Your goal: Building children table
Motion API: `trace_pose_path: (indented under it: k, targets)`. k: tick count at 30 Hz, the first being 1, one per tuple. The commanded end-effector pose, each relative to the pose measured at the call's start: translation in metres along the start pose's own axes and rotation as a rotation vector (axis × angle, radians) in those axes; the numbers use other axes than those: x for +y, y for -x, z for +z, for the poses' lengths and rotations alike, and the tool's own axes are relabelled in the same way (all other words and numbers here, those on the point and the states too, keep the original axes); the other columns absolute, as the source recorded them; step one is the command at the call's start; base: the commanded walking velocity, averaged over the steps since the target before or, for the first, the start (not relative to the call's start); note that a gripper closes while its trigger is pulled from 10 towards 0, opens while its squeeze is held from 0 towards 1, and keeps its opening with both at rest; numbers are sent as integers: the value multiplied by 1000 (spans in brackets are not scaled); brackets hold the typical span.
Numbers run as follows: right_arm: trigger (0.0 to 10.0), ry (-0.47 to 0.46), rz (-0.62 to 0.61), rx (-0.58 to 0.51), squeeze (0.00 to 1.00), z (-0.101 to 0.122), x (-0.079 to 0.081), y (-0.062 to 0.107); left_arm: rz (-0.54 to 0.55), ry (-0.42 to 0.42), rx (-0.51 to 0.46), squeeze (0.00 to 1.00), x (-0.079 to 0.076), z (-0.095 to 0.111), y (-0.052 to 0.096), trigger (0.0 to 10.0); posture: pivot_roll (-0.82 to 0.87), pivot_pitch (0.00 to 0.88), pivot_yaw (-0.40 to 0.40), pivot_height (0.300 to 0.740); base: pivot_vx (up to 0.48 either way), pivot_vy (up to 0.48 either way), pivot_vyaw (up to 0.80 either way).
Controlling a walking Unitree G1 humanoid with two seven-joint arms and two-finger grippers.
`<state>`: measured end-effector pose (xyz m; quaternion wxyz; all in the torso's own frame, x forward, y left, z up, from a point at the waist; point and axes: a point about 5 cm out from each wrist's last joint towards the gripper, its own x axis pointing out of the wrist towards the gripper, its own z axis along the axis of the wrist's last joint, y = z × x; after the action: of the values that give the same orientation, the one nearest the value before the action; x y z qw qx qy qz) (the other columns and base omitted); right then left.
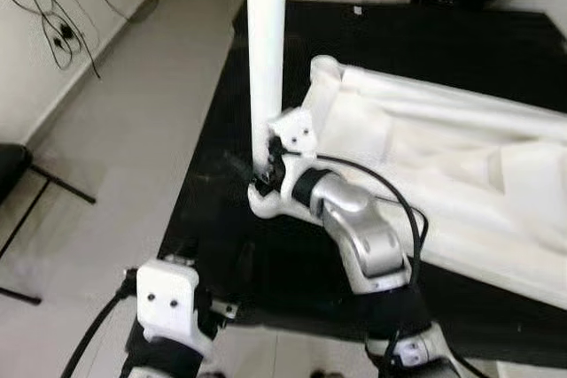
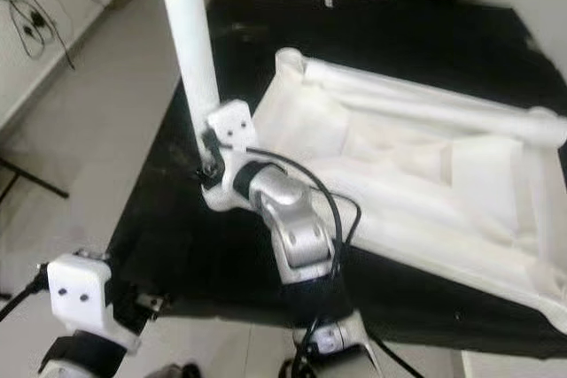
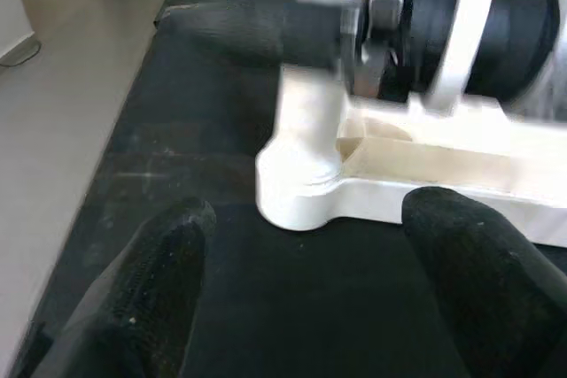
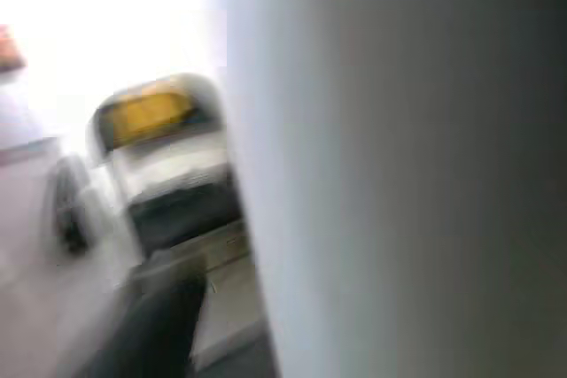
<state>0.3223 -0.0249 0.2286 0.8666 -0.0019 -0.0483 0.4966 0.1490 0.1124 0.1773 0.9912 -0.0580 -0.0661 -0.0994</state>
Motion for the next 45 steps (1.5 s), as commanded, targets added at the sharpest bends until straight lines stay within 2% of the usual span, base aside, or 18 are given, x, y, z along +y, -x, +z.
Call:
trace_pose_path:
  k: [1,2,3,9,14,19,20,21,22,27,31,36,39,40,43,44,45]
  targets:
    - [10000,7,121,-58,1000,9,7,-5,2,12,35,0,0,-6,1,10000,83,194,-39,740,0,0,0]
    - [10000,82,138,-40,953,9,0,-7,1,13,35,0,-1,-6,1,10000,84,195,-41,740,0,0,0]
    - [10000,110,190,-26,0,8,-4,-10,1,15,36,0,-1,-6,1,10000,86,200,-42,740,0,0,0]
    - [10000,130,309,-10,0,8,-7,-17,1,17,39,0,-2,-7,4,10000,98,203,-42,740,0,0,0]
    - [10000,112,502,-9,0,12,-1,-24,0,16,48,0,-3,-7,8,10000,115,213,-42,740,0,0,0]
    - [10000,95,556,-20,0,16,0,-31,-1,17,54,0,-4,-6,11,10000,124,221,-44,740,0,0,0]
    - [431,80,585,-30,0,19,0,-33,-1,17,57,0,-5,-6,13,10000,126,225,-43,740,0,0,0]
    - [431,80,585,-30,0,19,0,-33,-1,17,57,0,-5,-6,13,10000,126,225,-43,740,0,0,0]
    - [0,71,613,-35,0,21,0,-35,-1,17,59,0,-5,-6,14,10000,128,230,-43,740,0,0,0]
    - [0,70,657,-39,0,22,-2,-36,0,17,63,0,-5,-5,15,10000,127,235,-43,740,0,0,0]
    - [0,77,639,-50,0,22,-7,-36,2,18,65,0,-5,-5,16,10000,125,237,-43,740,0,0,0]
    - [0,92,524,-86,0,22,-20,-26,4,20,65,0,-5,-5,15,10000,112,240,-43,740,0,0,0]
    - [0,101,336,-84,0,15,-29,3,3,22,62,0,-5,-5,13,10000,93,237,-43,740,0,0,0]
    - [0,81,193,-44,0,6,-30,10,2,23,61,0,-4,-6,12,10000,86,235,-45,740,0,0,0]
    - [0,81,193,-44,0,6,-30,10,2,23,61,0,-4,-6,12,10000,86,235,-45,740,0,0,0]
    - [0,169,-182,99,0,-13,-37,22,2,23,59,0,-3,-6,12,10000,74,230,-38,740,0,0,0]
    - [0,169,-182,99,0,-13,-37,22,2,23,59,0,-3,-6,12,10000,74,230,-38,740,0,0,0]
